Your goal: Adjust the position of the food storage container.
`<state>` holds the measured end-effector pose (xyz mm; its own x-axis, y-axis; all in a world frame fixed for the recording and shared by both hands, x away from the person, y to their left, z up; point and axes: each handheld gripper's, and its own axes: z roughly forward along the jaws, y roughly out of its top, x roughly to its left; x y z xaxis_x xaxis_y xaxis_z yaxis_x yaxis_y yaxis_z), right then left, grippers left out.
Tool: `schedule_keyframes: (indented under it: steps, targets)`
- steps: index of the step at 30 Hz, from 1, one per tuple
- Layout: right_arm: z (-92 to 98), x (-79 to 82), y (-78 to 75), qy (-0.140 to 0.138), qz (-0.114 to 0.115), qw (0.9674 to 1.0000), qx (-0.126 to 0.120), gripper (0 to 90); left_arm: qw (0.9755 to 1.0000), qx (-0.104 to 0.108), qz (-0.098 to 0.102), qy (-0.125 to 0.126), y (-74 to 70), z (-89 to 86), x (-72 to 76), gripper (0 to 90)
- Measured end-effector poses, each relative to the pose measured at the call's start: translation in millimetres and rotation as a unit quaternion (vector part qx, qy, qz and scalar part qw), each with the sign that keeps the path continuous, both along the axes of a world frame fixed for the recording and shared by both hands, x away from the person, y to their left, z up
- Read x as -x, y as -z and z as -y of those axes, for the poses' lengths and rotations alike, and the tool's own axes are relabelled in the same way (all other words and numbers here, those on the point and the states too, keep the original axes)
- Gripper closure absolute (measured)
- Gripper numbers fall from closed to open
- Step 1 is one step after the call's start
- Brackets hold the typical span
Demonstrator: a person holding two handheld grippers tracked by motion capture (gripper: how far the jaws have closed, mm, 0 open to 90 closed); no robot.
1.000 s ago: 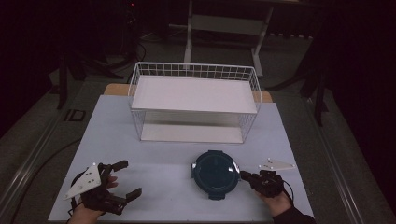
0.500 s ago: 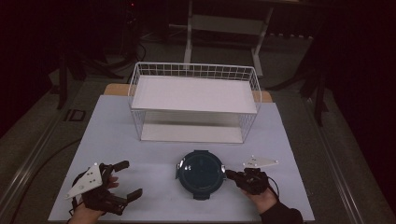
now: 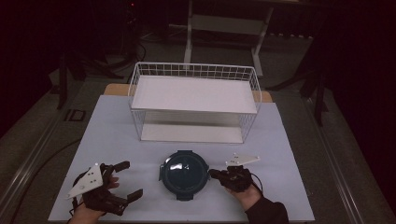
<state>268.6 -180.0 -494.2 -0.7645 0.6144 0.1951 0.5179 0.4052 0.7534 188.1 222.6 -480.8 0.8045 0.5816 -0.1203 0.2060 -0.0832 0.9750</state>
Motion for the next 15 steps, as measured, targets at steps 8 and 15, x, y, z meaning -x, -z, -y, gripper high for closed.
schedule_keyframes:
  steps: [8, 15]
  targets:
    - [-4.9, 1.3, -0.1, -0.008, 0.014, 0.9999, -0.004, 90.0, 1.0, -0.002, 0.001, 0.002, -0.2, 0.9, 0.4, 0.4]
    - [2.2, 8.7, -14.2, -0.011, 0.044, 0.9987, -0.022, 81.3, 1.0, 0.0, 0.0, -0.001, -1.4, -0.5, 1.8, 0.4]
